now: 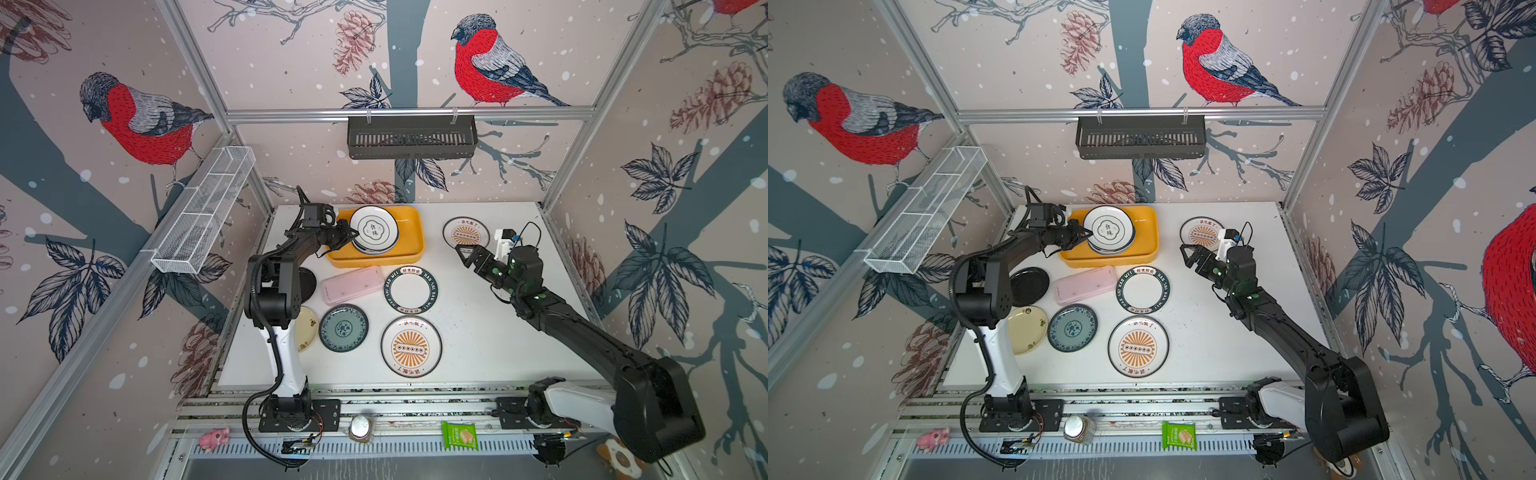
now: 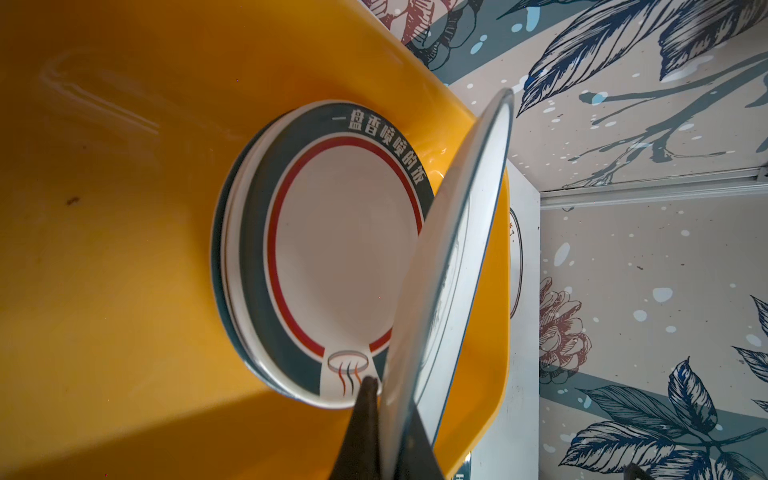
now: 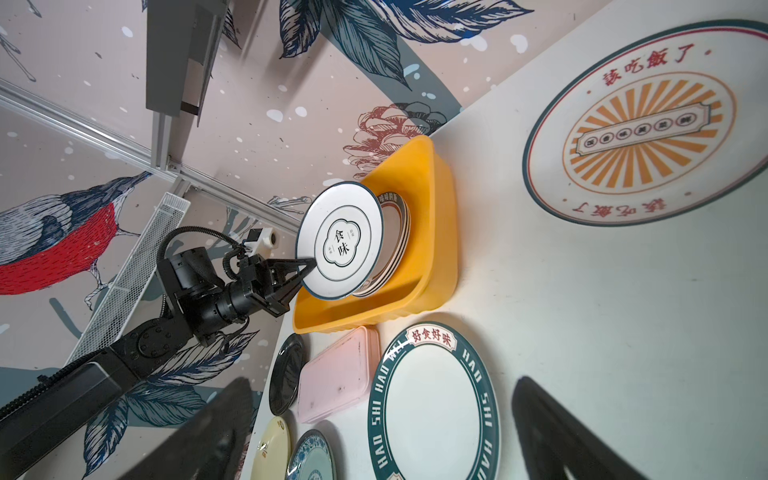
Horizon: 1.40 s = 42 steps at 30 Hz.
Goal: Place the plates into the plastic bin on the countertop
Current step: 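Lower the plate into the yellow bin with the left gripper while the right withdraws, then open the left gripper and lift it off the plate in the bin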
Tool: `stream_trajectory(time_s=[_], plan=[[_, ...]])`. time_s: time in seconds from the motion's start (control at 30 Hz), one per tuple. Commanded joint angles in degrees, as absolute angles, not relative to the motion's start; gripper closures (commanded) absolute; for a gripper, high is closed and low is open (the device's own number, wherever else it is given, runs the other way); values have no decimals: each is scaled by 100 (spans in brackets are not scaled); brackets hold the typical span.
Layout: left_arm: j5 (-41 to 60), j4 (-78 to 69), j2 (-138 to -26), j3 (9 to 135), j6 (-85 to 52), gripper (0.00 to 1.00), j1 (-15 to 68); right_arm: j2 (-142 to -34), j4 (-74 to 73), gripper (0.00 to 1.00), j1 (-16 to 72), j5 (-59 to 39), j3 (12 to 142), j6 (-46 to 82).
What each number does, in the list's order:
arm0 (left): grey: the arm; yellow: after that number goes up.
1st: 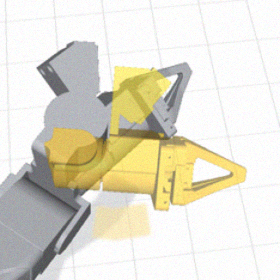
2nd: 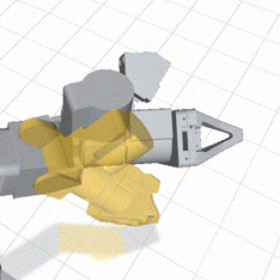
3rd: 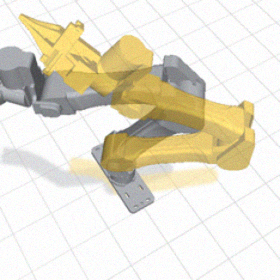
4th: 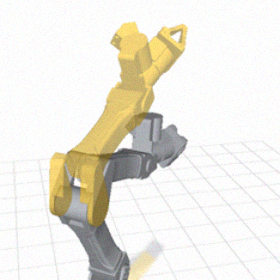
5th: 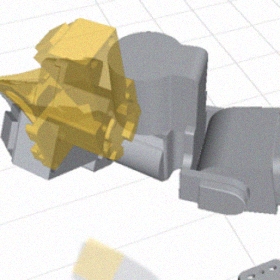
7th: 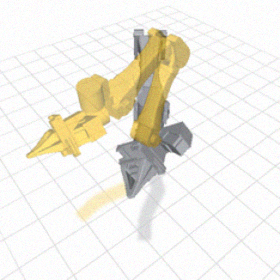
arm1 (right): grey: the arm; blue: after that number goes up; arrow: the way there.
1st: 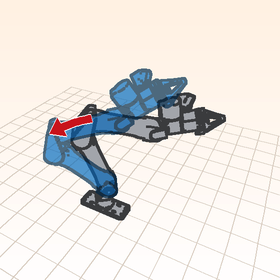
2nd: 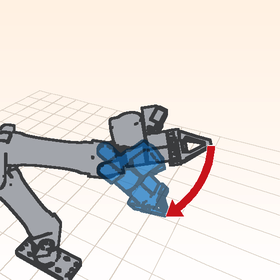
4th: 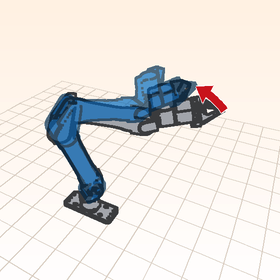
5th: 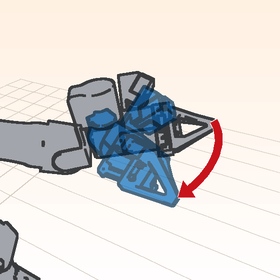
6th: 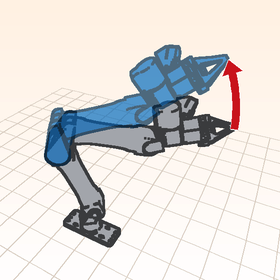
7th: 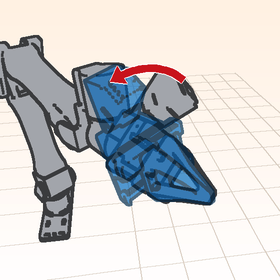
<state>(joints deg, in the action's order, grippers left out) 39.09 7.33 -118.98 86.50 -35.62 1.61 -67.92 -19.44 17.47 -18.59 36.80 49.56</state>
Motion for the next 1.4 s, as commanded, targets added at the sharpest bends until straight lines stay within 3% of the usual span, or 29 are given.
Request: stream_trajectory(time_s=[0.0,0.43,0.67,0.97,1.13,1.37], plan=[[3944,821,-12145,8972,-3650,100,141,-6696,-2082,2,1646,-1857,3583,4999],[3960,861,-12678,9164,-3806,95,123,-6552,-2107,2,1461,-1863,3384,5071],[3977,1126,-12756,9329,-3681,75,123,-6517,-2101,2,1458,-1858,3344,5096],[3886,1436,-12628,9307,-3402,60,123,-6451,-2126,2,1459,-1828,3261,5149],[3756,1652,-12306,9053,-3075,43,123,-6473,-2185,2,1459,-1846,3235,5173],[3673,2116,-12277,9268,-2691,36,159,-6596,-2253,3,1467,-1898,3270,5228]])
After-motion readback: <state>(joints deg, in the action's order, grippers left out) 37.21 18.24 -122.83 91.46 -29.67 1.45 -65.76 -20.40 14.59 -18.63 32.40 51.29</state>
